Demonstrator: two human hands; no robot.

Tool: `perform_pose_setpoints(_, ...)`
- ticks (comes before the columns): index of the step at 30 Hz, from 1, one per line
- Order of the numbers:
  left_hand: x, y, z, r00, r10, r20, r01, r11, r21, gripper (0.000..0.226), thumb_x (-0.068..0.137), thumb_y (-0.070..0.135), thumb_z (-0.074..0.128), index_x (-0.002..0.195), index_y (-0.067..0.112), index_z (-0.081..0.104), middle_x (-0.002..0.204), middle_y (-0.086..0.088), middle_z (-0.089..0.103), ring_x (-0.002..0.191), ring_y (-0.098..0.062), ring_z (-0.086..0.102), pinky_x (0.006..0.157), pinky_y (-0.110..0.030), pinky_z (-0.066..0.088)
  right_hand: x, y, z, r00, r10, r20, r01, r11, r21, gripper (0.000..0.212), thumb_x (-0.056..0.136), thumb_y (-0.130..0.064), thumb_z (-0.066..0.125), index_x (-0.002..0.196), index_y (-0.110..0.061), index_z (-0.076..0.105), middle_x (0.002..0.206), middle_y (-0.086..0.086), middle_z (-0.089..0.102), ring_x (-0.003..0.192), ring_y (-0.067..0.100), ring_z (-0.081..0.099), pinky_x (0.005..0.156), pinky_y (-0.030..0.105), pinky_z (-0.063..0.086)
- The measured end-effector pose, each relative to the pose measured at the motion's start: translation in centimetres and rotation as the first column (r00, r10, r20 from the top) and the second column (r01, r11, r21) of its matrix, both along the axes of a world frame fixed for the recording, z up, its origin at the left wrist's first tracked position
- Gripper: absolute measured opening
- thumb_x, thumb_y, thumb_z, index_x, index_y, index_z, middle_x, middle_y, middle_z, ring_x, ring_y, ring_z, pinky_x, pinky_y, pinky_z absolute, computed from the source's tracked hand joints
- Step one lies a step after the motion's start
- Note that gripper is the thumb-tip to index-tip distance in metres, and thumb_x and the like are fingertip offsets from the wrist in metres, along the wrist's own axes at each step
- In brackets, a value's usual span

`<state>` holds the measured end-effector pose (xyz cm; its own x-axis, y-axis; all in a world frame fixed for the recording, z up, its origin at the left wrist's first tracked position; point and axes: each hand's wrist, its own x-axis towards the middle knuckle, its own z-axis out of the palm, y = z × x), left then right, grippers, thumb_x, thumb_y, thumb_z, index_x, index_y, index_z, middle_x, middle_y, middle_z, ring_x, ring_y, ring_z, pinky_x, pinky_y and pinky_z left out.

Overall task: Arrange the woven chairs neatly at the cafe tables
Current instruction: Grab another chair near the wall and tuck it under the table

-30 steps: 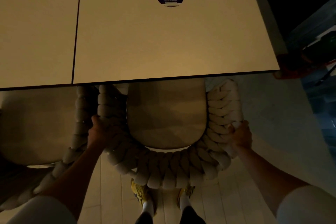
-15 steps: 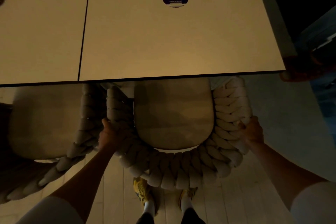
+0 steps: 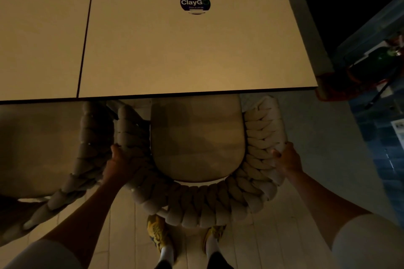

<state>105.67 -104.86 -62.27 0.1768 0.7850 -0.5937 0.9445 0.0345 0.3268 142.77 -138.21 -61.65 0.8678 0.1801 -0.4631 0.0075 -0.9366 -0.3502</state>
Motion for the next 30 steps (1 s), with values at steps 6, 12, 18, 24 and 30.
perform_pose_setpoints(6,-0.9,-0.6,-0.3,0.998,-0.024,0.053,0.025,1.0,-0.008,0.089,0.092,0.038,0.07,0.154,0.013,0.012,0.115,-0.028,0.06,0.079,-0.036,0.063,0.061,-0.043,0.052,-0.1,-0.2,0.1,1.0,0.005,0.008,-0.005,1.0,0.022,0.053,0.096,-0.02,0.067,0.136,0.005,0.043,0.129,0.03,0.057,0.118,0.042,0.058,0.09,0.04,0.047)
perform_pose_setpoints(12,-1.6,-0.9,0.1,0.997,0.03,0.068,-0.027,0.999,-0.044,0.092,0.087,0.037,0.076,0.151,0.022,0.011,0.126,-0.03,0.055,0.098,-0.047,0.065,0.074,-0.055,0.06,-0.4,-0.3,-0.5,0.999,0.027,0.02,-0.028,0.999,0.025,0.05,0.097,-0.021,0.065,0.135,0.004,0.045,0.127,0.029,0.057,0.116,0.043,0.058,0.093,0.044,0.049)
perform_pose_setpoints(18,-1.4,-0.9,0.1,0.997,0.012,0.074,-0.009,0.999,-0.038,0.09,0.091,0.031,0.073,0.154,0.022,0.01,0.127,-0.033,0.053,0.101,-0.049,0.064,0.078,-0.059,0.059,-0.3,-0.4,-0.5,0.999,0.051,0.021,-0.051,0.999,0.004,0.054,0.098,-0.023,0.064,0.139,0.005,0.042,0.132,0.03,0.055,0.121,0.044,0.056,0.095,0.045,0.047)
perform_pose_setpoints(24,-1.5,-1.3,0.3,0.995,0.004,0.103,-0.002,1.0,-0.021,0.082,0.093,0.031,0.07,0.152,0.02,0.014,0.126,-0.03,0.055,0.099,-0.046,0.065,0.077,-0.055,0.059,-0.6,-1.0,-0.6,0.999,0.045,0.013,-0.045,0.999,-0.017,0.053,0.097,-0.023,0.064,0.138,0.004,0.042,0.131,0.03,0.054,0.12,0.045,0.056,0.094,0.046,0.048)
perform_pose_setpoints(30,-1.1,-1.5,0.7,0.997,0.015,0.074,-0.013,0.999,-0.03,0.082,0.095,0.032,0.068,0.153,0.018,0.012,0.119,-0.03,0.058,0.089,-0.044,0.067,0.071,-0.053,0.06,-0.4,-0.9,-0.4,0.999,0.031,0.01,-0.031,1.0,0.003,0.057,0.095,-0.023,0.068,0.138,0.004,0.043,0.134,0.029,0.054,0.122,0.043,0.055,0.097,0.045,0.047)
